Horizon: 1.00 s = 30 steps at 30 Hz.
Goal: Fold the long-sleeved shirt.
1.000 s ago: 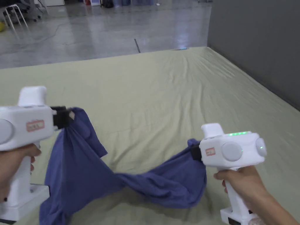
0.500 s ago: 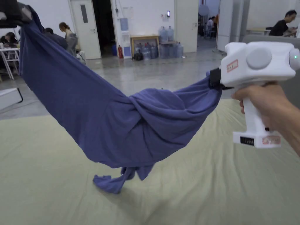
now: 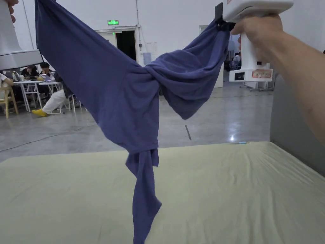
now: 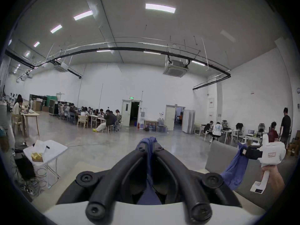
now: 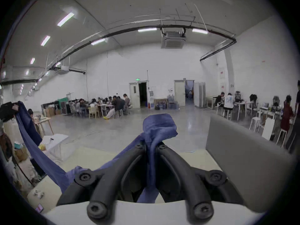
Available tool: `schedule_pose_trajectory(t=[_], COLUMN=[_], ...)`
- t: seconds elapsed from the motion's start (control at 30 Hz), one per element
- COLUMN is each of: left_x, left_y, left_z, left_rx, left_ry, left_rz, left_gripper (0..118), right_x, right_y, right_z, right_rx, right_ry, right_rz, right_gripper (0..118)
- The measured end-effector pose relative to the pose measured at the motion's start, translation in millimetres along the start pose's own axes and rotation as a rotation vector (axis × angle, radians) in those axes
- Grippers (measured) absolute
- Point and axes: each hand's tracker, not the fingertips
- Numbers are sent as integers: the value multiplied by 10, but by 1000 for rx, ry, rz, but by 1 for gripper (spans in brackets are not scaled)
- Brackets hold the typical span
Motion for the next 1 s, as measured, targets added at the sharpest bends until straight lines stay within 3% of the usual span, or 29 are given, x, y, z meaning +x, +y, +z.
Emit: schedule_pose_trajectory(t=[0.17,0.37,0.47,0.73,1.0], left_x=[-59,-141,-184,-168,127], left_y=[-568,-2060,-2794,-3627,-4993], left_z=[-63,-91,36,1686,3802], left_rx=[-101,-310,-433,-437,-775], left_ry=[1,-45,-73,-108,-23], left_rz=[-17,6,31,52,66], left_gripper=[0,0,0,0,0], right_x=[170,374,416,649,874], right_y=[-630,-2337,-3139,-3975,-5385], right_z=[-133,-379,-288,883,2333], right_rx=[-109,-347,-460,-512,-748], right_ry=[25,40,45,91,80], right_rz=[-63,-161,-166,-119,-114], right_gripper=[10,10,10,10,10])
